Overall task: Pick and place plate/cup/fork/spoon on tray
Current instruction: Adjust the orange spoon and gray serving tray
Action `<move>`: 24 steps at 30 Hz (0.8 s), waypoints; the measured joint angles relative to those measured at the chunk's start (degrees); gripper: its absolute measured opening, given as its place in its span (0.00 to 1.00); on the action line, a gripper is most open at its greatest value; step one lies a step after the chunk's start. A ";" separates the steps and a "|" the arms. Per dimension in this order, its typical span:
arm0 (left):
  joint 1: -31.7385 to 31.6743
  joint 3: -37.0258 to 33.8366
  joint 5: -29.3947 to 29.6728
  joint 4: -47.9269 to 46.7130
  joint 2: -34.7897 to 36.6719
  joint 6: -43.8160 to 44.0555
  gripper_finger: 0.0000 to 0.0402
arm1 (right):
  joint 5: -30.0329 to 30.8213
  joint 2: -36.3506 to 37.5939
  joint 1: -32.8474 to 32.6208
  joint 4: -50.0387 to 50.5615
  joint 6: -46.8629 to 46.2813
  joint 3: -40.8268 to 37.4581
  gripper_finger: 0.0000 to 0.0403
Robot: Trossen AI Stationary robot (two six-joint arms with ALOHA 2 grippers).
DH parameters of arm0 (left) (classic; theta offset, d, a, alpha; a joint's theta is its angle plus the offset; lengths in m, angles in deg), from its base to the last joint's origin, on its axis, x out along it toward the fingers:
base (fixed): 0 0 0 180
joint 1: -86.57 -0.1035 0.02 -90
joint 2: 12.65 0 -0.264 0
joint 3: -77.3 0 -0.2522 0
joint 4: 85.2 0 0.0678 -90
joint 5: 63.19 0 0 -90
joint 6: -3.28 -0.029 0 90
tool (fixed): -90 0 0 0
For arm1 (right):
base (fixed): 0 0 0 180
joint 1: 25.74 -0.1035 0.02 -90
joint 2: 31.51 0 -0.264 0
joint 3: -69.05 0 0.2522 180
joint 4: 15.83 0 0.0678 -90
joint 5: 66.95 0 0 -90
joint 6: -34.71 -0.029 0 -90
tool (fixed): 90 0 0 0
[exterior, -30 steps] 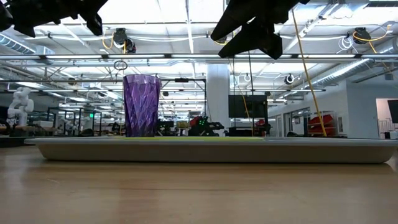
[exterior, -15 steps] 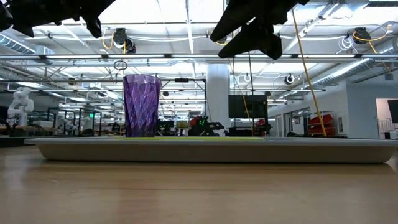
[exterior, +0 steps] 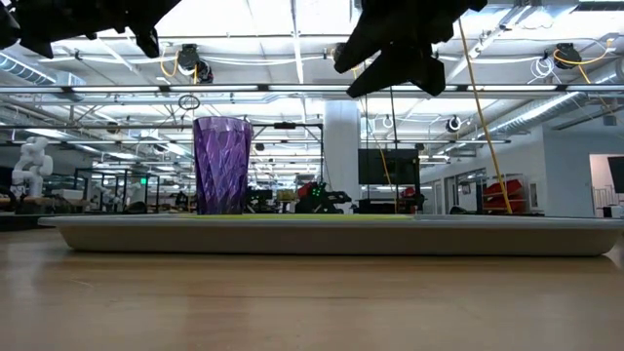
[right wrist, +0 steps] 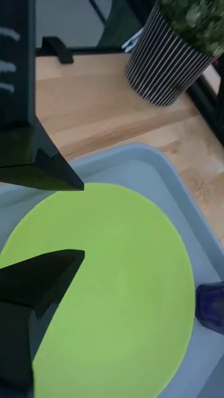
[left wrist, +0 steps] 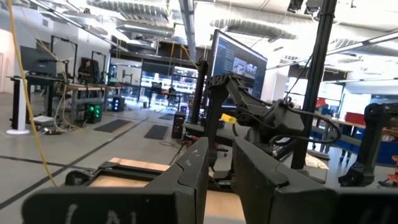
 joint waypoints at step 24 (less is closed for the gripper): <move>0.00 0.00 -0.09 -0.10 0.00 -1.73 0.19 | 0.02 0.00 0.00 0.97 -1.78 0.00 0.38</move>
